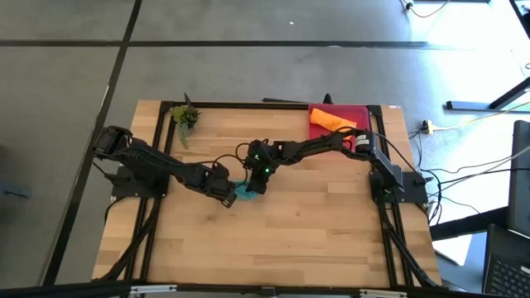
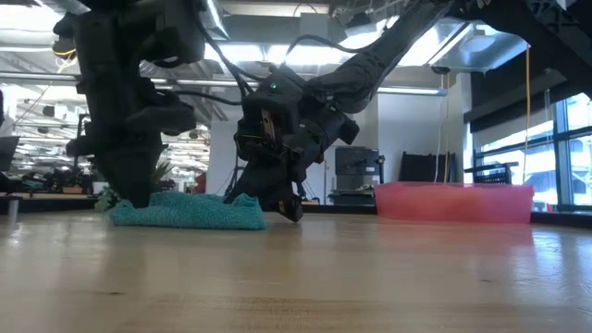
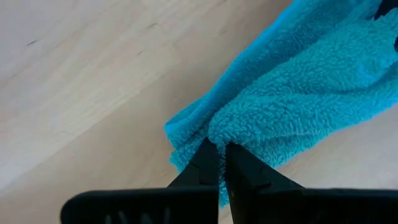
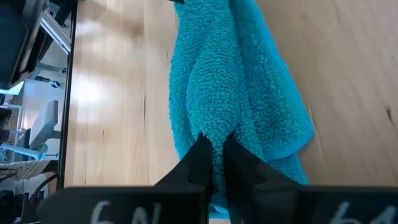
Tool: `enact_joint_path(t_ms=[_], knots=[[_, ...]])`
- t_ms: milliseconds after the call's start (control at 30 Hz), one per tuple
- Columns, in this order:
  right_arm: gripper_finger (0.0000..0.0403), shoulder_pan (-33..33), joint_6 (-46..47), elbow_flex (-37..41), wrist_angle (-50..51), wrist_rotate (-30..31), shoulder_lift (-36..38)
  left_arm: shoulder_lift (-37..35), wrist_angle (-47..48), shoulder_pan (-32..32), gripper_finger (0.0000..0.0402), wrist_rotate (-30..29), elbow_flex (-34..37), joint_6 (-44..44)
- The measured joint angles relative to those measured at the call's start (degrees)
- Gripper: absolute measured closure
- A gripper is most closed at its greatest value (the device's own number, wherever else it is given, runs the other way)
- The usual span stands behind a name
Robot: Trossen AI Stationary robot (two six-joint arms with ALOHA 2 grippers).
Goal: Roll microfiber towels into tight, uniform cylinder then place into a basket
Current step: Roll the folded blue microfiber towel
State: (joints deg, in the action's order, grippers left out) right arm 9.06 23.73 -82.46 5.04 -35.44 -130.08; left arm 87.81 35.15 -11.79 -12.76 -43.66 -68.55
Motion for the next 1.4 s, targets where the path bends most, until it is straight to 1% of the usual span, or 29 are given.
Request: enact_joint_path(t_ms=[267,467,633,1000,1100,1167,1300,1400], knots=[[0.0378,0.0,-0.08,0.03,-0.25,-0.11,0.0,-0.03,-2.65,-0.04,0.0401,-0.7,2.36,0.02],[0.0374,0.0,-2.85,0.14,-2.07,-0.57,0.0,-0.06,-3.47,-0.39,0.0401,-1.15,2.97,0.09],[0.0349,0.11,-3.38,0.17,-4.08,-3.75,0.0,-0.02,-3.57,-0.39,0.0401,-1.31,3.0,0.11],[0.0256,0.67,-4.17,0.15,-5.66,-4.0,-0.11,0.18,-5.24,-0.37,0.0401,-2.05,3.21,1.57],[0.0247,2.04,-2.44,0.09,-5.88,-5.43,-0.13,0.18,-5.25,-0.37,0.0401,-1.97,3.21,1.57],[0.0245,2.96,-3.49,0.11,-5.81,-5.52,0.09,0.18,-5.26,-0.37,0.0401,-1.92,3.21,1.57],[0.0245,4.31,-6.27,0.43,-4.18,-4.28,1.57,0.18,-5.39,-0.37,0.0401,-1.85,3.21,1.57],[0.0245,4.09,-9.85,0.4,-2.56,-2.33,4.13,0.18,-5.43,-0.35,0.0401,-1.74,3.21,1.55]])
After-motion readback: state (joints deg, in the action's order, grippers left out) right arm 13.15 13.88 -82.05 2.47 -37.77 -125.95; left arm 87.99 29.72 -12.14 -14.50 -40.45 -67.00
